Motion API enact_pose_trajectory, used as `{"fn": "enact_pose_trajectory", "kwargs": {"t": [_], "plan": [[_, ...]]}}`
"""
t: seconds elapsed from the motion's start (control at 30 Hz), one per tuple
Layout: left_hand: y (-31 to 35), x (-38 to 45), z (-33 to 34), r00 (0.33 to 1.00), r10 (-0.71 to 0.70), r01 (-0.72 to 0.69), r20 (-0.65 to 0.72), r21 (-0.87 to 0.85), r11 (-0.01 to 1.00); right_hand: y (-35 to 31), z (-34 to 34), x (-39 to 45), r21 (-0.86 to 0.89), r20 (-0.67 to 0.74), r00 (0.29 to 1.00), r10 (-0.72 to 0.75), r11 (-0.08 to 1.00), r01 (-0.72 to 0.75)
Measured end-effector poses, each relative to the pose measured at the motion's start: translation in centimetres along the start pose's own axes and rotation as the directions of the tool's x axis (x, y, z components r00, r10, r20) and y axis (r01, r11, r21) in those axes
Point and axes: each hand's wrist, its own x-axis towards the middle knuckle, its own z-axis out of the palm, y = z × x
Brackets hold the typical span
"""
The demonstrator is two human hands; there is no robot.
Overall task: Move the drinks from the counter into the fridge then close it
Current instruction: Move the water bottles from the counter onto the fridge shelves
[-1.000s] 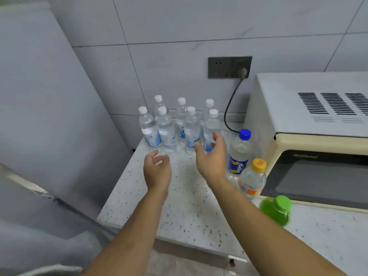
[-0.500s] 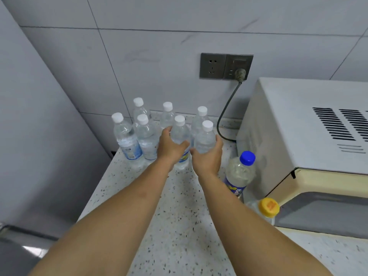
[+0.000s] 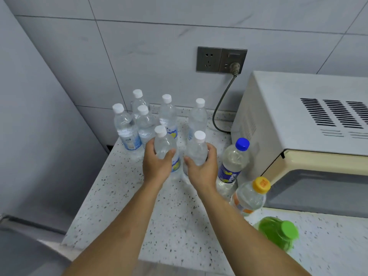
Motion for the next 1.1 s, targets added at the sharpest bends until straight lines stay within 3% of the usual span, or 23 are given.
{"fn": "enact_pose_trajectory", "kwargs": {"t": [0.27,0.4,0.53,0.67,0.77,0.9,1.1], "plan": [[-2.9,-5.5,-4.5,0.998,0.06,-0.058,0.025,-0.061,0.996,1.7,-1.8,-4.7,-0.002,0.06,0.985,-0.161,0.987,0.161],[-4.5,-5.8,-5.0,0.985,0.069,-0.063,0.158,-0.044,0.997,2.4,-1.6,-4.5,-0.05,0.157,0.986,-0.062,0.996,0.07],[-7.4,-5.9,-4.7,0.982,-0.048,0.051,0.18,-0.011,0.999,3.4,-1.0,-3.9,-0.14,0.191,0.979,0.077,0.989,-0.051],[-8.6,-6.0,-4.6,0.981,-0.142,0.144,0.135,-0.01,0.989,3.5,-1.4,-4.2,-0.137,0.177,0.98,0.092,0.988,-0.068],[-9.2,-7.5,-5.3,0.949,-0.278,0.294,0.147,-0.094,0.951,3.5,-2.6,-5.9,-0.11,0.184,0.978,0.097,0.991,-0.077],[-10.0,-12.3,-7.4,0.905,-0.31,0.389,0.292,-0.27,0.881,3.4,-5.1,-8.7,-0.048,0.245,0.958,0.147,0.989,-0.139],[-8.2,-21.0,-10.9,0.816,-0.156,0.481,0.556,-0.505,0.716,3.2,-9.8,-13.4,0.036,0.323,0.932,0.165,0.982,-0.187]]}}
